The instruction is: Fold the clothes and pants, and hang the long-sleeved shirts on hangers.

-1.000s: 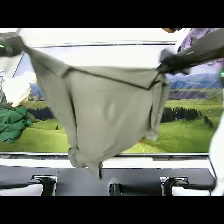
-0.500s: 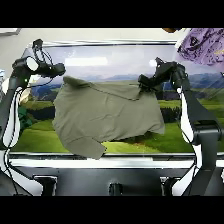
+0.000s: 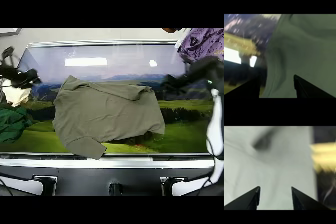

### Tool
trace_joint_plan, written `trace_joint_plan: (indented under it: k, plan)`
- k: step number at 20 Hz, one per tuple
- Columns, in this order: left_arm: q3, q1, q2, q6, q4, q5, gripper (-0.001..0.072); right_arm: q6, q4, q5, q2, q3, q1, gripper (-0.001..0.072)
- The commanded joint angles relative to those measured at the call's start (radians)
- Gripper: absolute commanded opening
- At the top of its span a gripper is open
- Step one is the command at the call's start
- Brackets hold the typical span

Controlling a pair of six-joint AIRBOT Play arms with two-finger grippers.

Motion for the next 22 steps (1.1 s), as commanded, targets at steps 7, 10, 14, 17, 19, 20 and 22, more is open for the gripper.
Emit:
trace_joint_plan:
  k: [7,10,14,17,19,20,22]
  plan:
    - [-0.692,0.113,0.399,0.003,-0.035,0.015,0.0471,-0.166,0.079,0.126,0.303,-0.800,-0.196,0.0459]
    - [-0.734,0.113,0.406,0.003,-0.035,0.014,0.0470,-0.194,0.103,0.193,0.302,-0.860,-0.196,0.0458]
    - [-0.734,0.113,0.405,0.003,-0.035,0.035,0.0471,-0.227,0.104,0.212,0.282,-0.889,-0.196,0.0458]
    - [-0.734,0.113,0.405,0.003,-0.035,0.034,0.0471,-0.245,0.145,0.259,0.248,-0.889,-0.196,0.0458]
    - [-0.734,0.113,0.405,0.003,-0.035,0.030,0.0470,-0.275,0.191,0.270,0.214,-0.889,-0.196,0.0457]
    - [-0.734,0.113,0.405,0.003,-0.036,0.030,0.0470,-0.277,0.204,0.278,0.198,-0.889,-0.196,0.0435]
    - [-0.733,0.114,0.404,-0.060,-0.061,0.008,0.0467,-0.304,0.221,0.284,0.177,-0.889,-0.196,0.0172]
